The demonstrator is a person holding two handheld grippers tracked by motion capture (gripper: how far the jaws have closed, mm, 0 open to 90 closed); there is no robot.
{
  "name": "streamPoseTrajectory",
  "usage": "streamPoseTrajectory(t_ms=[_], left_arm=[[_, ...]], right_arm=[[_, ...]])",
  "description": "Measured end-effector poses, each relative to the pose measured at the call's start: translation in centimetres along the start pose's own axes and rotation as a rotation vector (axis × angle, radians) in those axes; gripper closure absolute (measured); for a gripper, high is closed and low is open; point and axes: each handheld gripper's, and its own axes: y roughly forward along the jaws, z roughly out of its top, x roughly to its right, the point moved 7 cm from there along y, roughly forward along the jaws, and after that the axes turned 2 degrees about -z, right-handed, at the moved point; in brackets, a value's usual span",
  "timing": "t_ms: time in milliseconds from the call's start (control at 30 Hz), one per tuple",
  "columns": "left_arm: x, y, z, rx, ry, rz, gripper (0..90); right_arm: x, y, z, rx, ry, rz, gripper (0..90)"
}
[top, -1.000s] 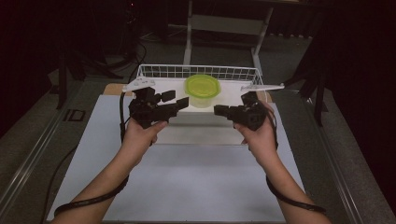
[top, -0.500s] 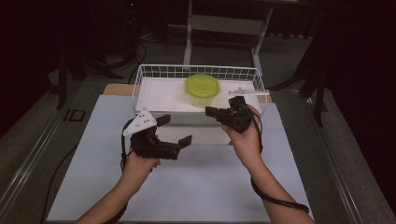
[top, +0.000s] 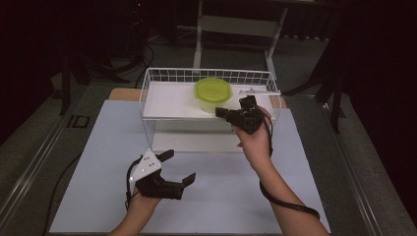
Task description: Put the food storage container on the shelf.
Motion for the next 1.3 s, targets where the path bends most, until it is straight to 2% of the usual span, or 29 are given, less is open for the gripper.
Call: streamPoseTrajectory(t_ms=[67, 100, 133, 167, 233, 267, 333, 400, 467, 533, 567, 700, 767, 800, 833, 900, 1000, 1100, 1133, 1167, 1300], left_arm=[[0.3, -0.1, -0.3, -0.003, 0.015, 0.002, 0.5], [0.7, -0.3, -1.0, -0.013, 0.051, 0.016, 0.5], [1.2, -0.6, -1.5, -0.001, 0.072, 0.017, 0.5], [1.3, -0.6, -1.8, -0.009, 0.076, 0.02, 0.5], [1.4, -0.7, -2.0, -0.014, 0.076, 0.02, 0.5], [1.5, -0.9, -2.3, -0.009, 0.053, 0.006, 0.5], [1.6, -1.0, -2.5, -0.013, 0.042, 0.004, 0.5], [1.6, -1.1, -2.6, -0.015, 0.045, 0.003, 0.5], [1.6, -1.4, -2.7, -0.015, 0.055, 0.005, 0.5], [1.5, -1.7, -2.5, -0.01, 0.056, 0.002, 0.5], [1.5, -1.8, -2.4, -0.011, 0.06, 0.005, 0.5], [1.6, -2.3, -1.9, -0.013, 0.07, 0.0, 0.5], [1.6, -2.6, -1.8, -0.014, 0.083, -0.001, 0.5], [1.7, -3.0, -1.7, -0.011, 0.085, -0.003, 0.5], [1.7, -3.0, -1.7, -0.011, 0.085, -0.003, 0.5], [1.6, -3.2, -1.9, -0.013, 0.087, 0.003, 0.5], [1.7, -3.5, -2.3, -0.033, 0.089, 0.01, 0.5], [2.1, -3.8, -2.4, -0.035, 0.091, -0.01, 0.5], [2.1, -3.9, -2.3, -0.025, 0.09, -0.012, 0.5], [2.1, -4.0, -2.1, -0.016, 0.091, -0.016, 0.5], [1.5, -4.4, -1.8, 0.003, 0.106, 0.0, 0.5]], right_arm=[[0.0, 0.0, 0.0, 0.0, 0.0, 0.0, 89.7], [0.2, 0.2, 0.1, -0.003, 0.015, 0.0, 89.3], [0.2, 0.3, 0.2, -0.005, 0.008, -0.006, 89.3], [0.2, 0.4, 0.2, -0.01, 0.006, -0.005, 89.2], [0.3, 0.5, 0.3, -0.009, 0.004, -0.01, 89.2], [0.4, 0.8, 0.3, -0.016, -0.001, -0.018, 88.5], [0.5, 0.9, 0.3, -0.013, -0.003, -0.031, 88.5], [0.4, 1.0, 0.2, -0.016, 0.011, -0.012, 85.1], [0.1, 0.6, 0.0, 0.0, 0.004, 0.004, 78.5], [-0.5, 0.1, -0.3, 0.006, 0.011, 0.043, 70.0], [-0.8, -0.2, -0.5, 0.008, -0.005, 0.045, 65.8], [-2.0, -1.8, -1.6, 0.031, -0.057, 0.066, 56.8], [-2.2, -2.2, -1.8, 0.04, -0.065, 0.069, 54.3], [-2.7, -3.1, -2.4, 0.069, -0.06, 0.087, 42.8], [-2.7, -3.1, -2.4, 0.069, -0.06, 0.087, 42.8], [-3.2, -3.8, -3.2, 0.092, -0.105, 0.087, 35.3], [-3.9, -4.6, -4.8, 0.103, -0.172, 0.111, 21.6], [-4.2, -5.3, -6.4, 0.143, -0.164, 0.13, 16.0], [-4.3, -5.4, -7.1, 0.139, -0.182, 0.13, 13.9], [-4.3, -5.6, -7.7, 0.141, -0.198, 0.122, 14.5], [-4.0, -6.0, -9.3, 0.16, -0.211, 0.106, 14.5]])
